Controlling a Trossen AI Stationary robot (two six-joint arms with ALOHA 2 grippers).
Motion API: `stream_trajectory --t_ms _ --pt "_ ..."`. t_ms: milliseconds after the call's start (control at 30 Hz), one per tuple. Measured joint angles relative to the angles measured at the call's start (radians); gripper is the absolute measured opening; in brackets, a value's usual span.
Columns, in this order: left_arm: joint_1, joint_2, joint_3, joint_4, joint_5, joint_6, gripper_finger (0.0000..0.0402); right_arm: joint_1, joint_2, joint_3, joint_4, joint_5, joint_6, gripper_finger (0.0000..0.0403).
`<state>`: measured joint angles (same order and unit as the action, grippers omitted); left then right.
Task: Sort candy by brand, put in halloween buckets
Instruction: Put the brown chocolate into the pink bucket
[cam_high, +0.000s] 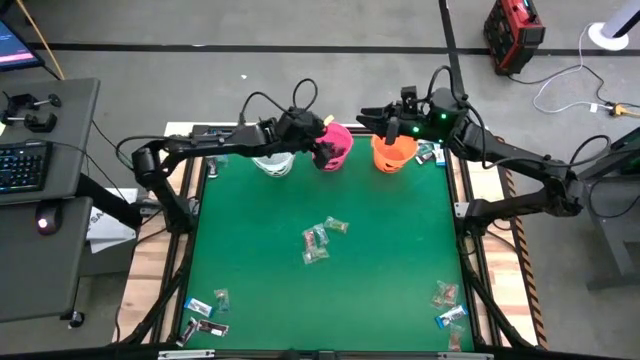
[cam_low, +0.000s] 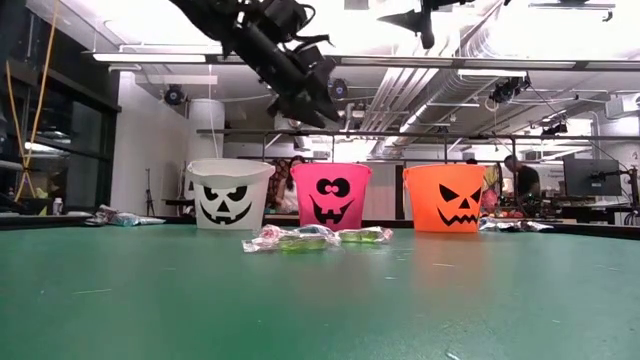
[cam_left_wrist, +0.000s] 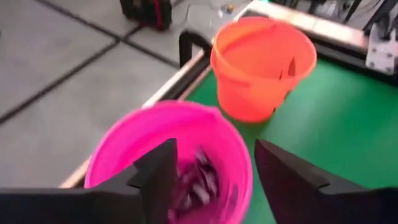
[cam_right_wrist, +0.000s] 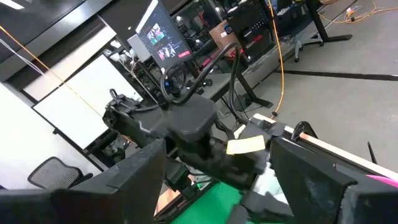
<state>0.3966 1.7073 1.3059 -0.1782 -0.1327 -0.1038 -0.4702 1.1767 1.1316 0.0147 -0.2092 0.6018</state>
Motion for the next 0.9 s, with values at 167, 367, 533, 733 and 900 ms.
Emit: stream_trajectory --t_ms 167,367,533,733,900 --pt "-0.037 -0.102 0.01 -0.324 0.246 -0.067 0.0239 0.0 0.0 0.0 -0.016 0.0 0.0 0.0282" --pt "-0.278 -0.277 -0.073 -0.634 0.342 -0.199 0.024 0.0 0.0 0.0 -0.091 0.001 -0.041 0.0282" --pt "-0.587 -0.404 -0.223 -0.66 0.309 -0.608 0.024 0.0 0.002 0.0 -0.135 0.002 -0.053 0.0282" --pt "-0.989 -0.403 -0.339 -0.624 0.306 -0.964 0.0241 0.0 0.002 0.0 -0.14 0.002 -0.082 0.0282" --pt "-1.264 -0.297 -0.338 -0.537 0.276 -0.986 0.0239 0.0 0.002 0.0 -0.154 0.002 -0.101 0.0282"
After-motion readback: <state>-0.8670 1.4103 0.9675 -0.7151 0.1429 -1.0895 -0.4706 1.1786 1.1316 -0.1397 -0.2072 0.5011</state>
